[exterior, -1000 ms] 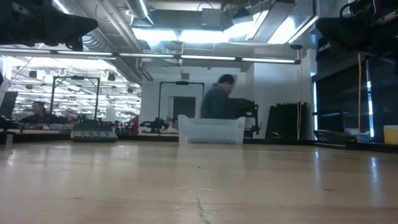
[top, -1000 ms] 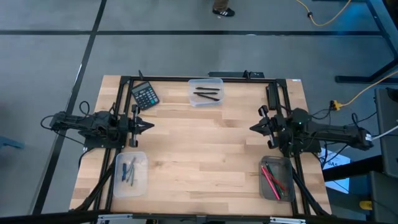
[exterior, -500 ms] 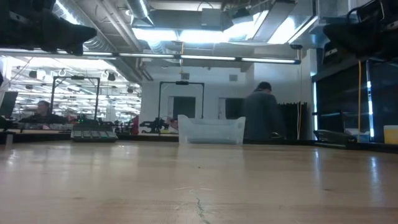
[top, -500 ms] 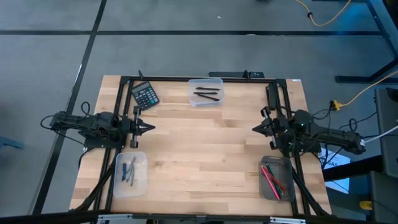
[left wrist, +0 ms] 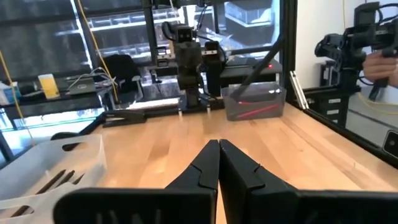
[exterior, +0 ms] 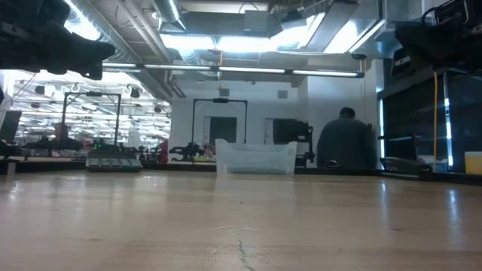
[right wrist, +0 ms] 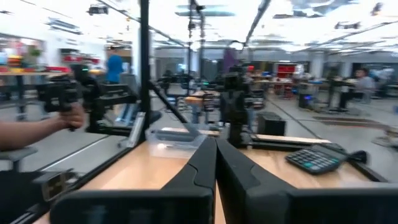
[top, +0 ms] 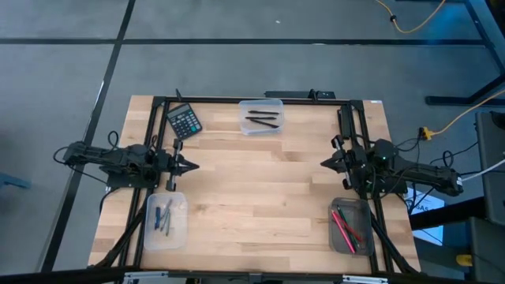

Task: Sort crayons/erasers/pens/pencils in bins
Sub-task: Return to Home Position

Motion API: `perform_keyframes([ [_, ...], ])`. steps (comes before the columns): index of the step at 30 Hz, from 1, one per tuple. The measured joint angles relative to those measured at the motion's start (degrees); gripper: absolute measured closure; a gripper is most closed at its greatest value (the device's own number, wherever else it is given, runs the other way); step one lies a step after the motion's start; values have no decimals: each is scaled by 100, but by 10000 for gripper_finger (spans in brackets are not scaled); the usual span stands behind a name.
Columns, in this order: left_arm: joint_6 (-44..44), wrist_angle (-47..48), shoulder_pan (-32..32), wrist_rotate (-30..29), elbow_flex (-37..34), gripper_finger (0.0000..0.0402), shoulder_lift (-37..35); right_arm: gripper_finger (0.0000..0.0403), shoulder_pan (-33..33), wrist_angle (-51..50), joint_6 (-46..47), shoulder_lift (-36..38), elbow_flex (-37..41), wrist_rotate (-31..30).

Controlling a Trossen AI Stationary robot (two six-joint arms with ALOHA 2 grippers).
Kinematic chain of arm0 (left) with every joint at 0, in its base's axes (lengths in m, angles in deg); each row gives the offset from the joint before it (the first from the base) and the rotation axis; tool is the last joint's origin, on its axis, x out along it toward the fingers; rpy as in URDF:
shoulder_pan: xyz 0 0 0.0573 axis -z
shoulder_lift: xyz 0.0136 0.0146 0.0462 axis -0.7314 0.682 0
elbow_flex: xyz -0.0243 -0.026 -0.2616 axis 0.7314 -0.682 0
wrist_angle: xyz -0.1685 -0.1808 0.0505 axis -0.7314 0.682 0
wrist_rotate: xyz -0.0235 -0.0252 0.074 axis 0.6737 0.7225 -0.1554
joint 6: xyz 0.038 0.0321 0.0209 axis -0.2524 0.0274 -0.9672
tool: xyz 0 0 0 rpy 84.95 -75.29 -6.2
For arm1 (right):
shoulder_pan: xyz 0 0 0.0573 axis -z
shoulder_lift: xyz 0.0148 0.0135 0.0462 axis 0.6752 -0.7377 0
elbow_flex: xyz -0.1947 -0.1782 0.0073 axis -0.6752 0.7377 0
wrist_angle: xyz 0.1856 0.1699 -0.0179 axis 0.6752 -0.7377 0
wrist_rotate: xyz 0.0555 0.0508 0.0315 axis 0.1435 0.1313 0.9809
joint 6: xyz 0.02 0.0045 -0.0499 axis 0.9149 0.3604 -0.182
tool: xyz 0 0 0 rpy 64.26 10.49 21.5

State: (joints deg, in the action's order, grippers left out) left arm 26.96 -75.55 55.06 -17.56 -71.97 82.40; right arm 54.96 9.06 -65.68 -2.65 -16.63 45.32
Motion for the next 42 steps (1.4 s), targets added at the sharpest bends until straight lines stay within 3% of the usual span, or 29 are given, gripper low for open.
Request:
perform_keyframes([
  [6,109,0,0,-2,0,391,0,392,0,-303,-5,0,0,-542],
  [13,-350,-15,0,-169,0,378,0,392,0,-851,11,-4,0,-558],
  [21,-363,-23,0,-216,0,371,0,392,0,-817,-157,-2,-2,-560],
  [42,-355,-23,0,-216,0,401,0,392,0,-823,-149,-2,-2,-563],
])
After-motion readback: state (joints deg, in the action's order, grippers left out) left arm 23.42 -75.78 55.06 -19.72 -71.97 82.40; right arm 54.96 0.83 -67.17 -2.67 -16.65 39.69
